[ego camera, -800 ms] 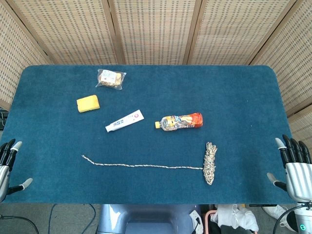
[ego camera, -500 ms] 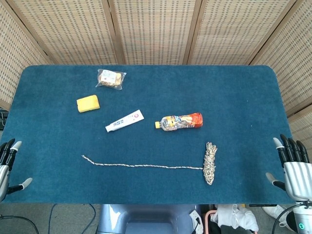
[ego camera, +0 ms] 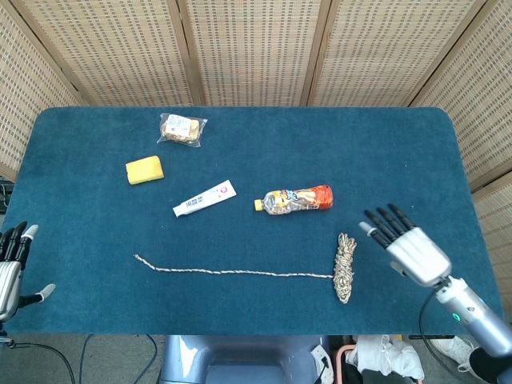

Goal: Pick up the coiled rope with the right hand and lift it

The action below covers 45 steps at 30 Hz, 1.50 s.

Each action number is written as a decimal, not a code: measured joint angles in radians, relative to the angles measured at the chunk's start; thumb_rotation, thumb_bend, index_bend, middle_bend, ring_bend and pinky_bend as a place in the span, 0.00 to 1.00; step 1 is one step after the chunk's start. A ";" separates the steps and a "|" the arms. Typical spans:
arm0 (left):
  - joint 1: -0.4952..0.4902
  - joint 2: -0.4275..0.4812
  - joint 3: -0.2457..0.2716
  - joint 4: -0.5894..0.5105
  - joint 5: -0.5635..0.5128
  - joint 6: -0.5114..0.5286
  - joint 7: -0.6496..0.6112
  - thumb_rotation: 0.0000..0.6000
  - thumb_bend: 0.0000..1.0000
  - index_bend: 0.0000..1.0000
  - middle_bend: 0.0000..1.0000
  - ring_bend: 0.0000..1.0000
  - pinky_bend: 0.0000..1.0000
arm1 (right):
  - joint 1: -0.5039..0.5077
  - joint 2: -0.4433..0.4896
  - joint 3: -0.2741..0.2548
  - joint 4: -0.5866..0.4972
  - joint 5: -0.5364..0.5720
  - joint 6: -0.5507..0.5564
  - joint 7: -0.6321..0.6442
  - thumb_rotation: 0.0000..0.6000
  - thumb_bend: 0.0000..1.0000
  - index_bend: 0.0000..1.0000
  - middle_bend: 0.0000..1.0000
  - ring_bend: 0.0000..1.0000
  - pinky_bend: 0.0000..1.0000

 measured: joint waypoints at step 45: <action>-0.049 -0.057 -0.019 0.041 -0.100 -0.050 0.079 1.00 0.00 0.00 0.00 0.00 0.00 | 0.303 -0.462 -0.330 0.871 -0.251 0.154 0.369 1.00 0.42 0.56 0.54 0.46 0.66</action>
